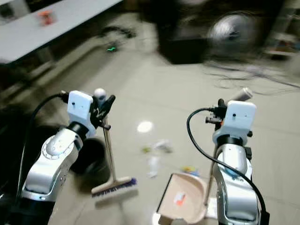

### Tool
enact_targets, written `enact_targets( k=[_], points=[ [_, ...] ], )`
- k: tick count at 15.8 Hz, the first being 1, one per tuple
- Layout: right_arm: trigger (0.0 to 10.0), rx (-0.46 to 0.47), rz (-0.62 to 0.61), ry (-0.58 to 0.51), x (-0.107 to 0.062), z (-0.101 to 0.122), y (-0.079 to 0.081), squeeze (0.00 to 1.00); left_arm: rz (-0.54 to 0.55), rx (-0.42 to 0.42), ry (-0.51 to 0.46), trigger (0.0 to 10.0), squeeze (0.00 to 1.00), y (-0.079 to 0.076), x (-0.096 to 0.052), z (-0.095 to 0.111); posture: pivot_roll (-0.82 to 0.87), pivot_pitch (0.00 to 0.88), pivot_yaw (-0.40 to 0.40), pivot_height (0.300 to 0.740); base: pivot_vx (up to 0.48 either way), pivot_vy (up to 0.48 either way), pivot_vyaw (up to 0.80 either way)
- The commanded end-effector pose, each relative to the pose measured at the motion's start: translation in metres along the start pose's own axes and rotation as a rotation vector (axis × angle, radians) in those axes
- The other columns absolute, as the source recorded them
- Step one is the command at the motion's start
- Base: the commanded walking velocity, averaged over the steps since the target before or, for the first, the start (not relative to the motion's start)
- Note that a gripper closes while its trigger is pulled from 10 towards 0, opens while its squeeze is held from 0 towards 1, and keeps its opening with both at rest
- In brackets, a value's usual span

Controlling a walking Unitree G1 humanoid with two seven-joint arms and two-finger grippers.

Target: Sweep floor

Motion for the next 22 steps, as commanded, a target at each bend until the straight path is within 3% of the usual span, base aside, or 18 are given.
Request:
enact_targets(
  k=[1,4,6,12,22],
  points=[
    [10.0,0.007,0.004,-0.068,-0.003,0.016,0.002,0.00,0.003,0.018,-0.046,10.0,0.00,0.002,0.003,0.009,-0.07,0.012,0.111,0.740,0.371,0.000,-0.80],
    [10.0,0.001,0.011,-0.063,-0.003,0.015,0.003,0.00,0.025,0.027,-0.052,10.0,0.00,0.006,0.004,0.010,-0.07,0.008,0.110,0.740,0.374,0.000,-0.75],
    [10.0,-0.033,0.046,-0.044,-0.001,0.011,0.008,0.00,0.047,0.039,-0.053,10.0,0.00,0.010,0.004,0.010,-0.07,0.007,0.110,0.740,0.371,0.000,0.00],
    [10.0,0.003,0.102,-0.031,-0.003,0.011,0.015,0.00,0.098,0.053,-0.046,10.0,0.00,0.022,0.000,0.008,-0.07,0.018,0.103,0.740,0.366,0.000,0.00],
    [10.0,-0.056,0.008,-0.009,-0.002,0.006,-0.004,0.00,-0.047,0.000,-0.004,10.0,0.00,-0.004,-0.004,-0.004,-0.07,0.031,0.109,0.740,0.000,0.000,0.00]
  ],
)
Point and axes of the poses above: a point about 5 cm out from each wrist's last joint towards the gripper, its own x axis pointing out of the wrist towards the gripper, its own z axis along the axis of the wrist's last joint, y = z × x, the point moved 3 cm from there along x, pointing out of the wrist towards the gripper, and after that the axes turned 11 degrees about x, right-handed, at the moved point
